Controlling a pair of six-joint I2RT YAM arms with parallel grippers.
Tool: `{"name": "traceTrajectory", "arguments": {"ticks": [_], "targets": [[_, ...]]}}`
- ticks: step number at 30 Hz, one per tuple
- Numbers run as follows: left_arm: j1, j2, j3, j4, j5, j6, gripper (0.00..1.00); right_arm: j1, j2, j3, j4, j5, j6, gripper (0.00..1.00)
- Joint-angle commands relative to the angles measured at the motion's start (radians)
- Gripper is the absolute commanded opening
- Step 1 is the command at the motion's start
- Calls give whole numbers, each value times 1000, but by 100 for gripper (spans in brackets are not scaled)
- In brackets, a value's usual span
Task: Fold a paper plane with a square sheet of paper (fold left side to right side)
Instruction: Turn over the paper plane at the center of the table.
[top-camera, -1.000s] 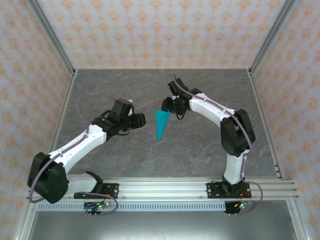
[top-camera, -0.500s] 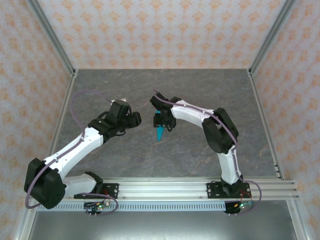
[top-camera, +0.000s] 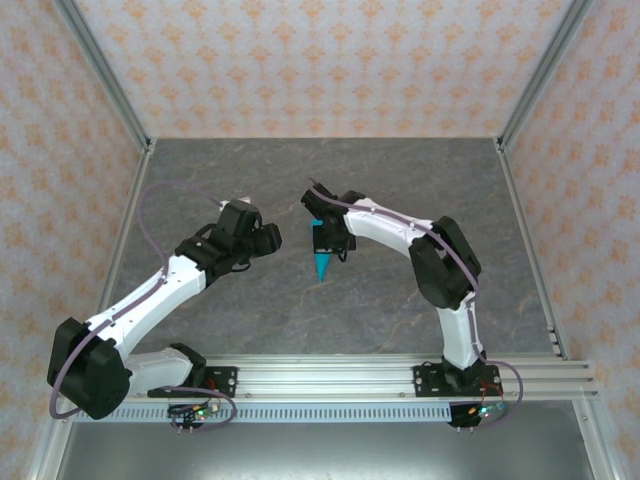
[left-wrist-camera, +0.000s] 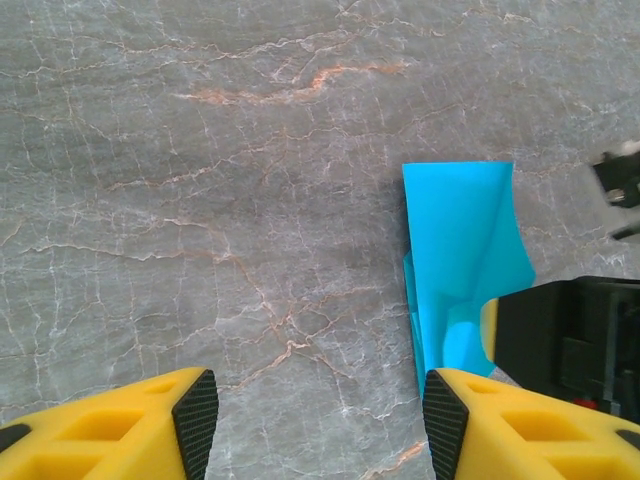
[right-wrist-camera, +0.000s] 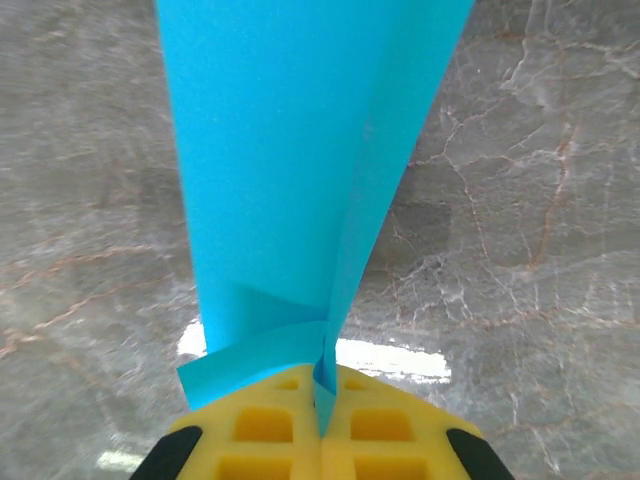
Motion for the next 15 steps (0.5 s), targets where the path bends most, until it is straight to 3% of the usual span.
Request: {"name": "traceTrajectory", "arguments": {"ticks": [1,9,12,15], "targets": [[5,-19,-5,-29,-48,-4,59,0,-107,17,-1,-39,-44,0],[5,-36,1,-42,-79,-4,60,-53,-279,-178,267,-325,-32,0],[7,-38,0,-42,-81,-2,61,-103,-261,-307,424,-473,10,0],[7,-40,0,-42,-80,-2,61,-141,-220,-428,555,-522,32,0]]}}
